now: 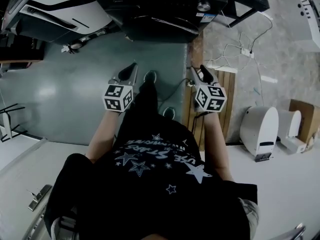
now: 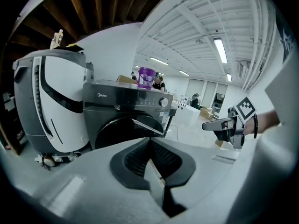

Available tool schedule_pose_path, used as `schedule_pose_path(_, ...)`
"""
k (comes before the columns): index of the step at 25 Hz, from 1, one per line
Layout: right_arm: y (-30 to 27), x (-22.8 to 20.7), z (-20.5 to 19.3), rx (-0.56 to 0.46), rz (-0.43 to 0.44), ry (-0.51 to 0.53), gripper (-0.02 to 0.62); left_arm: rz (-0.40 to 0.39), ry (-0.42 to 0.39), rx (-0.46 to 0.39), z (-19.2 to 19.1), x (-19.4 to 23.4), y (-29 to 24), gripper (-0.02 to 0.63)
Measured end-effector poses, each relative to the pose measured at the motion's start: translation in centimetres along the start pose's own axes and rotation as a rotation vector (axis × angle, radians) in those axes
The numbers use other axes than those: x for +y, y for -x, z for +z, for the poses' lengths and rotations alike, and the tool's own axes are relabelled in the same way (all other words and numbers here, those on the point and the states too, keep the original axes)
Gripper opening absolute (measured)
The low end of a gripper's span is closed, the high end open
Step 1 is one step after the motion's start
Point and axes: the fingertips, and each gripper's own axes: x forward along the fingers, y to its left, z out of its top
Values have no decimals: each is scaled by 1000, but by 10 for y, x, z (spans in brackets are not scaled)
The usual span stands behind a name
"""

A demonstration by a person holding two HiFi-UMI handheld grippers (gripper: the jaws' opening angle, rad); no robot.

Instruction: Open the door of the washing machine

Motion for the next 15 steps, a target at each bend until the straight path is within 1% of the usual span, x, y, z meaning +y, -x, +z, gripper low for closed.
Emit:
schedule_pose_path(4, -56, -12, 19, 38, -45, -2, 186, -57, -16, 53, 15, 38, -53, 11)
schedule_pose_path(7, -92, -19, 32, 68, -83, 17, 186, -104, -43, 83, 28, 59, -88, 11)
schedule_pose_path(9, -113, -24, 38, 90, -112, 35, 186, -129, -40, 94, 35, 71, -106, 11)
schedule_pose_path(12, -145, -33, 42, 124, -156, 55, 186, -164, -35, 117, 36, 87, -129, 11)
schedule_pose_path(15, -170, -47, 41, 143, -205, 77, 186, -201, -30, 158, 25, 98, -147, 11)
